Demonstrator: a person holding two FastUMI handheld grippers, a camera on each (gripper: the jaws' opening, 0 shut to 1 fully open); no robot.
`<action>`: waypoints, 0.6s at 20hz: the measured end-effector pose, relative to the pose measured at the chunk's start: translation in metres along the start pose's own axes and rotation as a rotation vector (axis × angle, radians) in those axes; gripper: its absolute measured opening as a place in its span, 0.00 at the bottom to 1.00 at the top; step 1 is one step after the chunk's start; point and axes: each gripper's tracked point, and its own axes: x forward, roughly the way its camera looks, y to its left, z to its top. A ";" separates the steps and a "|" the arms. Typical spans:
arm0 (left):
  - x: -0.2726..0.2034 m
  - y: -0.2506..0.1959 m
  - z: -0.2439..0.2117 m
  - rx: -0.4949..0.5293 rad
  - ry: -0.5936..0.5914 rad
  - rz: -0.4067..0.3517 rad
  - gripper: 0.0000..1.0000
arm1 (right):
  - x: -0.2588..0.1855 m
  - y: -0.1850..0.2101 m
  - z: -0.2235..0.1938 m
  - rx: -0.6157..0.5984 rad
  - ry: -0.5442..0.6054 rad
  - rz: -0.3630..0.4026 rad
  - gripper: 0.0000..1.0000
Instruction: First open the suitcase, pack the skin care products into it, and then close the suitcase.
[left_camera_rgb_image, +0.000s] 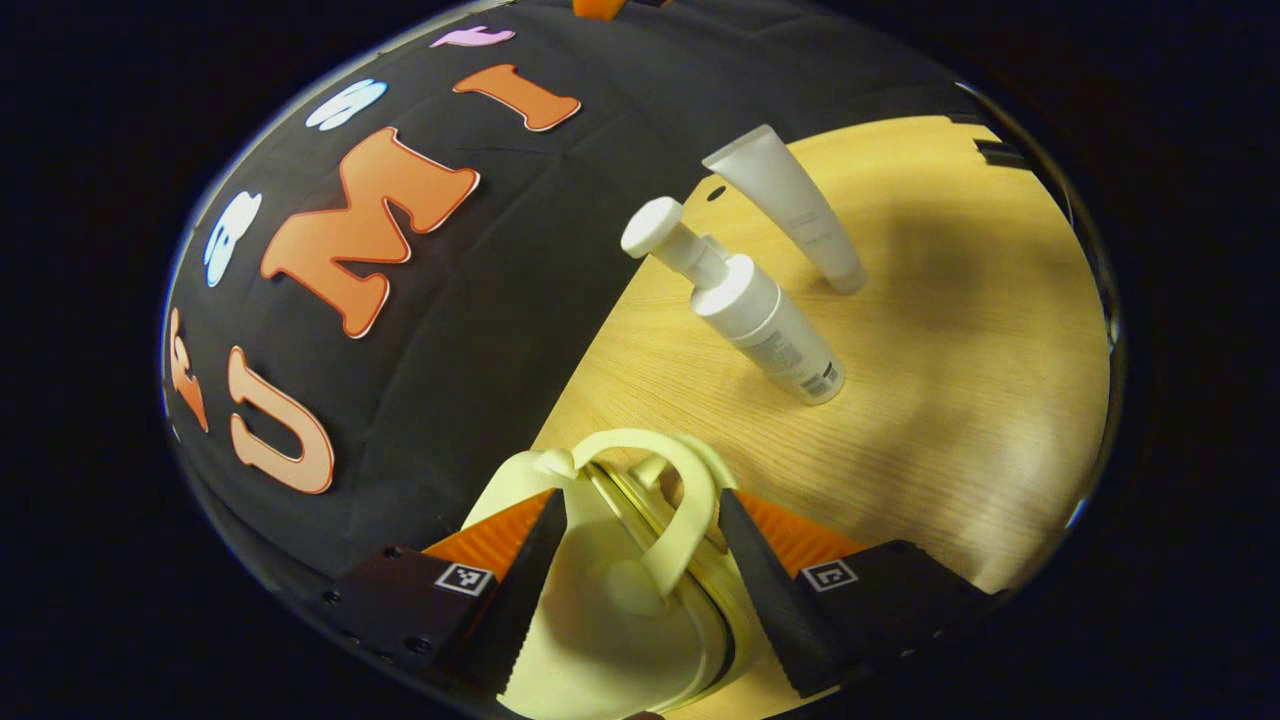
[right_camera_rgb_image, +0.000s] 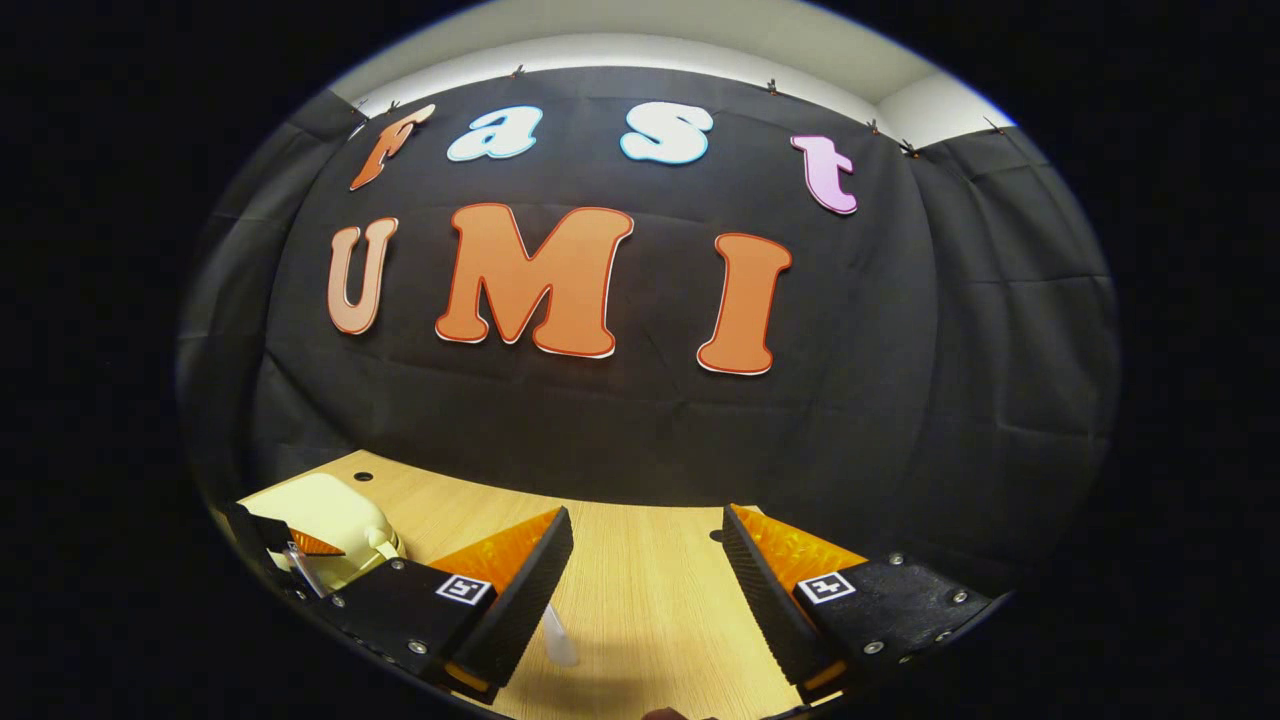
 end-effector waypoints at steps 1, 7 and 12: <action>0.003 0.000 -0.004 0.020 0.021 0.004 0.90 | 0.000 0.000 -0.003 0.004 0.007 0.001 0.95; 0.016 -0.012 -0.004 0.138 0.041 0.015 0.35 | -0.003 0.003 0.002 -0.012 -0.007 0.014 0.95; 0.011 0.014 0.006 0.042 -0.002 0.064 0.06 | -0.004 0.005 0.000 -0.020 -0.001 0.016 0.95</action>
